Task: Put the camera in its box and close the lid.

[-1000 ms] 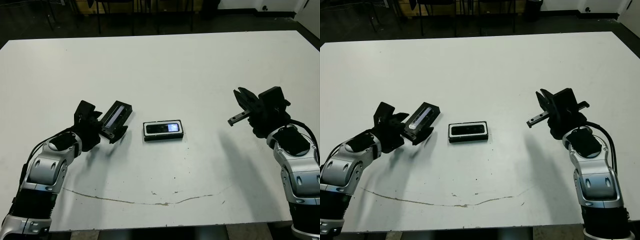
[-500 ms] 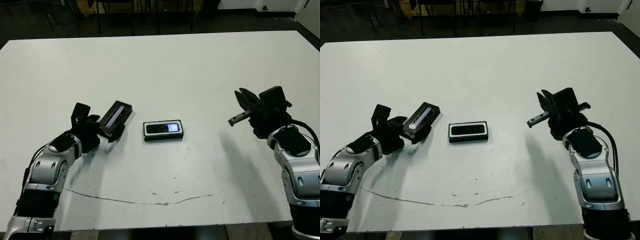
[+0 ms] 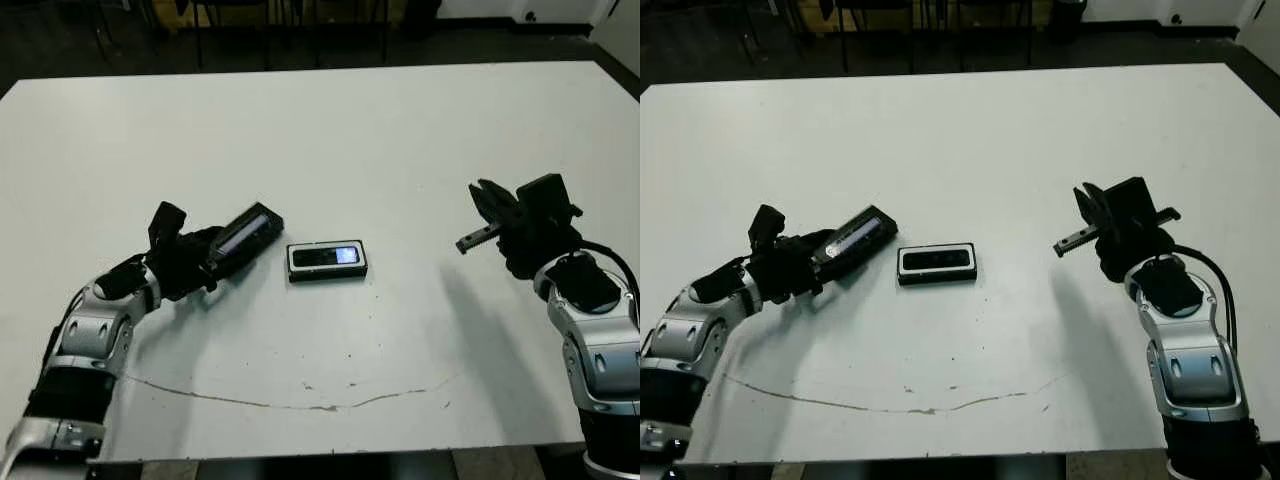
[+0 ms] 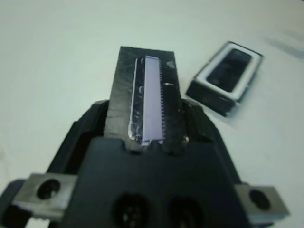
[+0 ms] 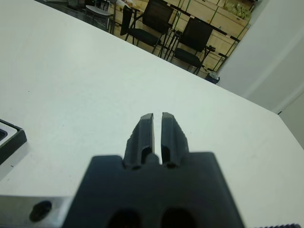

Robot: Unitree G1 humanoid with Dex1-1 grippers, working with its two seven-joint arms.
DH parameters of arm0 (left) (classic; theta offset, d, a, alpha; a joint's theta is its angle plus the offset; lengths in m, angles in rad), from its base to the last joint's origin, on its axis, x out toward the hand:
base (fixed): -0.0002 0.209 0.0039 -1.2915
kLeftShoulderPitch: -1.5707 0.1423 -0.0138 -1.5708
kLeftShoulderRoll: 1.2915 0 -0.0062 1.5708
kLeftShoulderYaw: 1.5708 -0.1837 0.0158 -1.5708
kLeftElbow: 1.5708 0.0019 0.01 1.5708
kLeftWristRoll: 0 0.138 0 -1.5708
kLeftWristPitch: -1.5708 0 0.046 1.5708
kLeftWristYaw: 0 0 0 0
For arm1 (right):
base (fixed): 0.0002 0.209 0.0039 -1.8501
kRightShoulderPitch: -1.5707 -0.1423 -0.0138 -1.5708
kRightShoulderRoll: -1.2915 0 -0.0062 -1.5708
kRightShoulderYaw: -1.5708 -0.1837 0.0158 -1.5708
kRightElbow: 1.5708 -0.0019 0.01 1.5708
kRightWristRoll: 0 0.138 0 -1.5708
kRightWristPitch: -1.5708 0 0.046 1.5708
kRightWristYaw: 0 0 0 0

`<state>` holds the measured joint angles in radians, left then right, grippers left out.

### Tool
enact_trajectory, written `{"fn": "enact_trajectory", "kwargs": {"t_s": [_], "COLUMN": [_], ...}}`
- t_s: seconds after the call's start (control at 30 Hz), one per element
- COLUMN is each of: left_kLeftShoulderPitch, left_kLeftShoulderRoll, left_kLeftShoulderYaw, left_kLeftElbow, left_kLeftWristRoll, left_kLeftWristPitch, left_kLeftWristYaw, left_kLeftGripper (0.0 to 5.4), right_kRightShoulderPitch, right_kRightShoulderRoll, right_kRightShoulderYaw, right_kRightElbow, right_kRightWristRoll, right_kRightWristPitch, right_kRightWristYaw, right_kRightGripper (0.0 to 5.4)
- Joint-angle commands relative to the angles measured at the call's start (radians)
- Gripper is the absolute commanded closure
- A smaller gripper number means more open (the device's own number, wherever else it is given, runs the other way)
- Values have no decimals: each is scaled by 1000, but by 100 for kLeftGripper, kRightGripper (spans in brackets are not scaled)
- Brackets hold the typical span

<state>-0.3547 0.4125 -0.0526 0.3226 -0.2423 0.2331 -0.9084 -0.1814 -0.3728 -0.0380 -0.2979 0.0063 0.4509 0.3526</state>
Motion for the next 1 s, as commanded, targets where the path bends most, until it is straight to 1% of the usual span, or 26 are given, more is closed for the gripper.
{"fn": "enact_trajectory", "kwargs": {"t_s": [0.03, 0.2, 0.3, 0.37, 0.47, 0.6, 0.67, 0.77, 1.0], "left_kLeftShoulderPitch": [-38, -113, -155, -174, -199, -223, -229, -237, -252], "left_kLeftShoulderRoll": [38, 70, 76, 72, 60, 27, 10, -15, -71], "left_kLeftShoulderYaw": [-22, -44, -46, -42, -44, -35, -26, -22, -37], "left_kLeftElbow": [36, 106, 153, 186, 233, 286, 309, 343, 435], "left_kLeftWristRoll": [17, 15, 7, -2, 2, -17, -27, -34, -17], "left_kLeftWristPitch": [-8, -6, 26, 20, -5, 34, 32, 10, -52], "left_kLeftWristYaw": [-59, -189, -244, -278, -314, -327, -328, -338, -385], "left_kLeftGripper": [263, 263, 263, 263, 263, 263, 263, 263, 263], "right_kRightShoulderPitch": [13, 15, 18, 20, 23, 25, 25, 26, 31], "right_kRightShoulderRoll": [-6, -17, -16, -15, -15, -25, -25, -25, -29], "right_kRightShoulderYaw": [1, 5, 6, 9, 15, 26, 27, 24, 19], "right_kRightElbow": [17, 59, 60, 63, 66, 67, 71, 79, 76], "right_kRightWristRoll": [26, 41, 49, 50, 46, 32, 33, 42, 43], "right_kRightWristPitch": [11, -50, -38, -43, -48, -54, -57, -63, -70], "right_kRightWristYaw": [22, 54, 59, 61, 61, 60, 61, 65, 68], "right_kRightGripper": [540, 540, 540, 540, 540, 540, 540, 540, 540]}}
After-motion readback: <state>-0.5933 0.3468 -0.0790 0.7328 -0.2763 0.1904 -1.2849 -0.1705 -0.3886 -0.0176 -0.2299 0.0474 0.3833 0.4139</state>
